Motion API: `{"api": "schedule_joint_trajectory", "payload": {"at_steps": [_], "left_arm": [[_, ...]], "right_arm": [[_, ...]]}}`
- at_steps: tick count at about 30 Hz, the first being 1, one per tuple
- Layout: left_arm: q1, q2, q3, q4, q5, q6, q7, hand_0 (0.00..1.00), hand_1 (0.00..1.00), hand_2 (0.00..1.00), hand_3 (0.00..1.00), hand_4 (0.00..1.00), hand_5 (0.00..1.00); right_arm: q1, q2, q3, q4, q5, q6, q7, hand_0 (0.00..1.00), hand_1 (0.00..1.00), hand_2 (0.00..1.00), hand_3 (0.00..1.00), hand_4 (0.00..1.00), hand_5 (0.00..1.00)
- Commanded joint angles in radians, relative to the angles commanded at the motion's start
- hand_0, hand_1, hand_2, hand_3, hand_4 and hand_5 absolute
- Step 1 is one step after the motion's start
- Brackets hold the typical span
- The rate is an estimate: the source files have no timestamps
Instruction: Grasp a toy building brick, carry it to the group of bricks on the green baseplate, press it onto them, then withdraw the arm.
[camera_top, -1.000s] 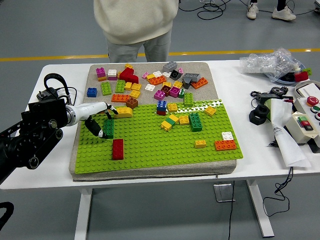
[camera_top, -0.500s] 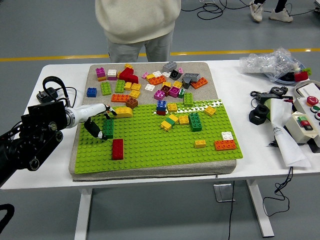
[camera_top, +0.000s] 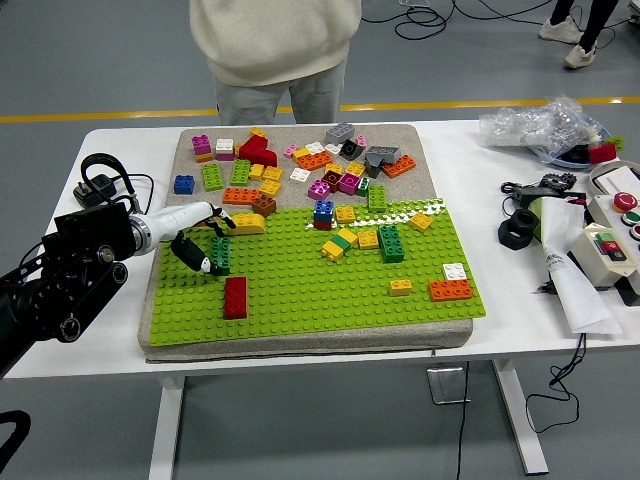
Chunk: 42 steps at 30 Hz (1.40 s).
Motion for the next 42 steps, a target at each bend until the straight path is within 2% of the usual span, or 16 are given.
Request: {"api": "schedule_joint_trajectory", "payload": {"at_steps": [2,3,8,9,13,14,26,38,42], "left_arm": [[0.002,-0.001,0.001,0.003,-0.003,-0.001,0.0,0.808,0.809,0.568,0.706,0.632,0.002],[0.003,-0.001,0.001,0.004,-0.004,-0.002,0.0,0.717,0.777,0.53,0.626,0.476,0.002],[0.006,-0.001,0.002,0.009,-0.014,0.001,-0.001,0.717,0.777,0.53,0.626,0.476,0.002],[0.007,-0.001,0.002,0.009,-0.015,0.001,-0.001,0.67,0.762,0.519,0.597,0.448,0.002],[0.008,0.001,-0.007,0.004,-0.018,0.0,0.0,0.67,0.762,0.519,0.597,0.448,0.002],[0.008,0.002,-0.009,0.003,-0.019,-0.001,0.0,0.649,0.751,0.514,0.583,0.42,0.002],[0.014,0.016,-0.047,-0.028,-0.033,-0.01,0.001,0.637,0.745,0.51,0.578,0.406,0.002],[0.049,0.048,-0.083,-0.117,-0.044,-0.035,0.011,0.63,0.735,0.511,0.572,0.4,0.002],[0.074,0.067,-0.097,-0.173,-0.056,-0.049,0.017,0.629,0.731,0.51,0.572,0.404,0.002]], "right_arm": [[-0.001,0.0,0.0,0.0,0.0,0.0,0.0,0.775,0.704,0.747,0.765,0.998,0.771],[-0.001,0.0,0.0,0.0,-0.001,0.0,0.0,0.775,0.704,0.747,0.765,0.998,0.771],[-0.003,0.0,-0.001,0.0,-0.001,0.0,-0.001,0.775,0.704,0.747,0.765,0.998,0.771],[-0.003,0.001,-0.001,0.0,-0.001,0.0,-0.001,0.775,0.703,0.747,0.765,0.998,0.77],[-0.004,0.001,-0.001,0.0,-0.002,0.001,0.0,0.775,0.703,0.747,0.765,0.998,0.77],[-0.004,0.002,-0.001,0.0,-0.002,0.001,-0.001,0.774,0.703,0.747,0.765,0.998,0.769],[-0.006,0.004,0.0,0.0,-0.001,0.0,-0.001,0.774,0.703,0.746,0.765,0.998,0.769],[-0.007,0.001,0.006,0.0,-0.006,0.0,-0.003,0.774,0.704,0.746,0.765,0.998,0.768],[-0.006,-0.002,0.007,0.0,-0.003,0.0,-0.003,0.773,0.703,0.746,0.764,0.998,0.768]]}}
